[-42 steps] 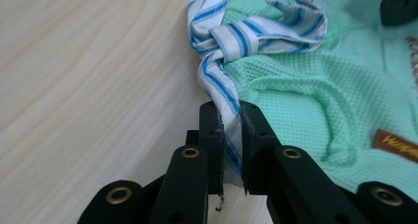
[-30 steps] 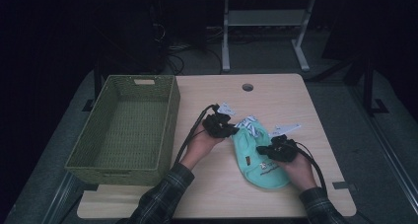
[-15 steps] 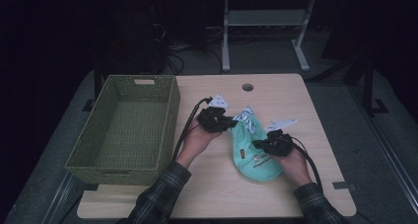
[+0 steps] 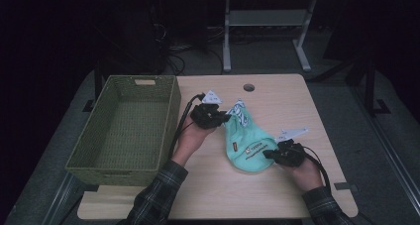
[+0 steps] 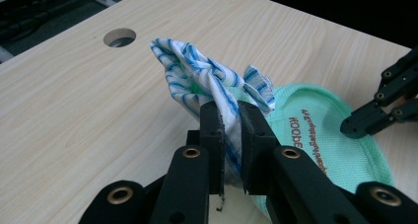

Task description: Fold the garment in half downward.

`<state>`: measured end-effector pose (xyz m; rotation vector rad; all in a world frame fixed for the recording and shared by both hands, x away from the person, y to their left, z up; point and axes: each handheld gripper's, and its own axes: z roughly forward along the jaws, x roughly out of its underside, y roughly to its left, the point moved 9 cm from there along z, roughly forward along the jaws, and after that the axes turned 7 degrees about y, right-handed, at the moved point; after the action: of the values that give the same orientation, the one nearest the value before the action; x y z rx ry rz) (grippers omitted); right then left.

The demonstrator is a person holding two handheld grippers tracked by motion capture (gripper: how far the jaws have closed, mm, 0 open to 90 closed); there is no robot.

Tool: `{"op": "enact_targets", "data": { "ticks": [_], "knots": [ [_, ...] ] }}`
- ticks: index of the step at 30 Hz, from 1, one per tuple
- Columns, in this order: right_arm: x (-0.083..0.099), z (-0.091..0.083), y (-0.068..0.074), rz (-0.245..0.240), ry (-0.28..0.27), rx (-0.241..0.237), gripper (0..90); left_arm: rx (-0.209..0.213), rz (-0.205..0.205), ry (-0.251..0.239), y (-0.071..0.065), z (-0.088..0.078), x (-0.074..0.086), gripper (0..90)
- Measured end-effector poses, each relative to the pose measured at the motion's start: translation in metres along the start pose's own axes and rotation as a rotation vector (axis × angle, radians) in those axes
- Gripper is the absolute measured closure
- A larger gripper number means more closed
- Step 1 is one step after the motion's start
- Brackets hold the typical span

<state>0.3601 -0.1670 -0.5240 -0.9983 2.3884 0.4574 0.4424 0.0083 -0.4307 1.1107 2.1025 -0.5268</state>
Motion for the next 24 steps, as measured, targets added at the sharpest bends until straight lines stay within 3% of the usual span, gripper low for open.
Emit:
{"op": "enact_targets", "data": {
  "ticks": [5,17,20,24],
  "knots": [
    [0.004,0.008,0.002,-0.015,0.033,0.009,89.8,0.026,0.006,-0.014,-0.007,-0.002,-0.004,81.5],
    [0.003,0.009,0.000,-0.013,0.029,0.003,89.8,0.098,0.043,-0.026,-0.032,-0.001,-0.011,81.5],
    [0.003,0.009,0.000,-0.010,0.028,-0.001,89.8,0.130,0.055,-0.021,-0.040,0.001,-0.012,81.5],
    [0.003,0.009,-0.001,-0.012,0.023,0.006,89.8,0.140,0.075,0.004,-0.050,0.008,-0.010,81.5]
  ]
}}
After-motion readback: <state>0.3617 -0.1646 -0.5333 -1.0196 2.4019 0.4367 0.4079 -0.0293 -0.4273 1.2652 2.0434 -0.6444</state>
